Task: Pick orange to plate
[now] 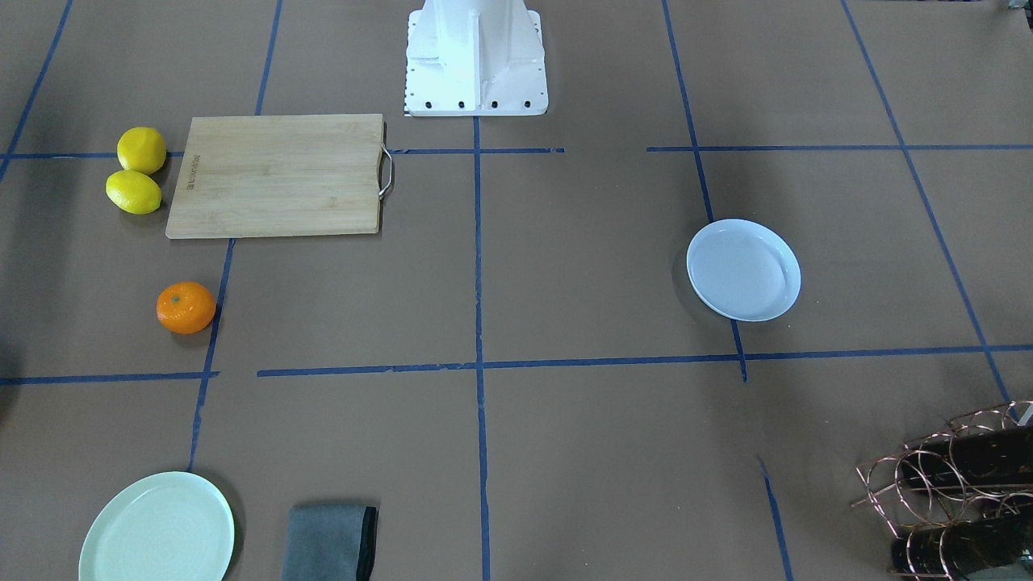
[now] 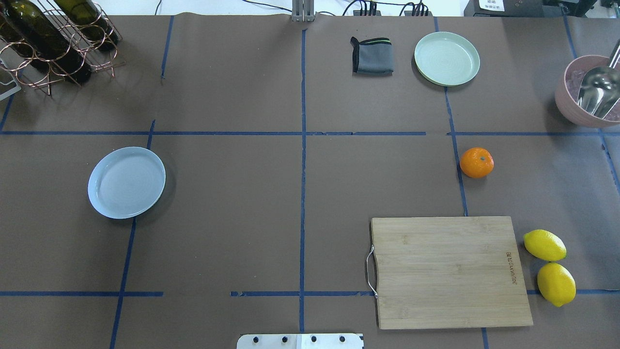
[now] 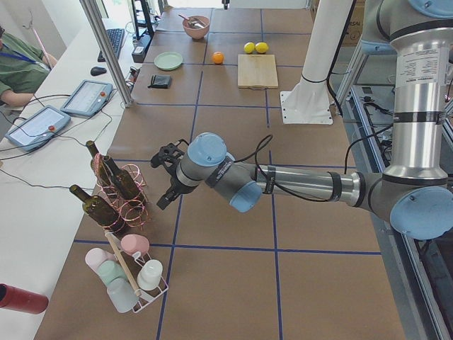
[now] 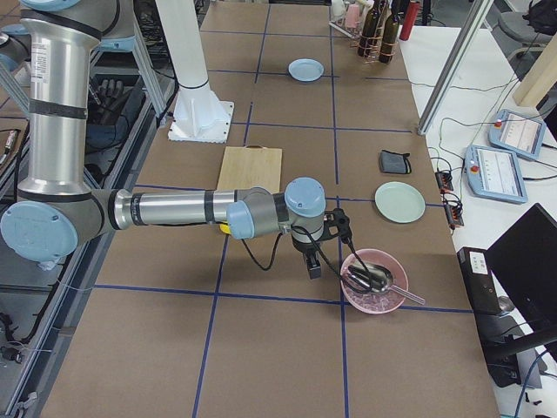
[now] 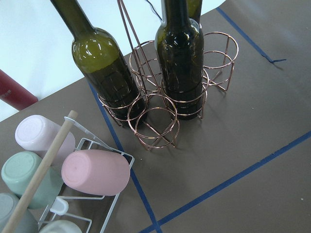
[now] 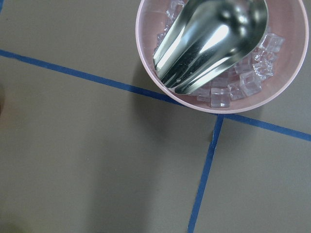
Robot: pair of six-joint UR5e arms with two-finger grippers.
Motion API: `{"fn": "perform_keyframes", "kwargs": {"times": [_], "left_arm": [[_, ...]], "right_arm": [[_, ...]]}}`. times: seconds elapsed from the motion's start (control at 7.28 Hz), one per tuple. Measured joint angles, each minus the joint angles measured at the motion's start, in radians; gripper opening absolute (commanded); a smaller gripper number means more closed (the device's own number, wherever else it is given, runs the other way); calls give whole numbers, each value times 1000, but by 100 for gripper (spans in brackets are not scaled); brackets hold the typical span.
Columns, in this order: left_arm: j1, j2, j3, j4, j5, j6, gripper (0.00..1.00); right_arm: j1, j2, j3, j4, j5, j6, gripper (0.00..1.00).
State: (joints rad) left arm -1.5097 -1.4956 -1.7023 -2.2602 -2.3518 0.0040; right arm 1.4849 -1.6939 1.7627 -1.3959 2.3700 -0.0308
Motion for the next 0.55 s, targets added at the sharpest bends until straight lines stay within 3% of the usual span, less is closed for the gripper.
{"fn": "perform_keyframes", "kwargs": {"times": [0.14, 0.41, 0.55], "left_arm": [[78, 22, 2, -50, 4, -118, 100], [279, 36, 3, -116, 138, -442, 74], [386, 38, 8, -170, 226, -636, 70]], "right_arm": [[0, -2, -1, 0, 0, 0, 100], [0, -6, -1, 0, 0, 0, 100], [0, -9, -2, 0, 0, 0, 100]]}}
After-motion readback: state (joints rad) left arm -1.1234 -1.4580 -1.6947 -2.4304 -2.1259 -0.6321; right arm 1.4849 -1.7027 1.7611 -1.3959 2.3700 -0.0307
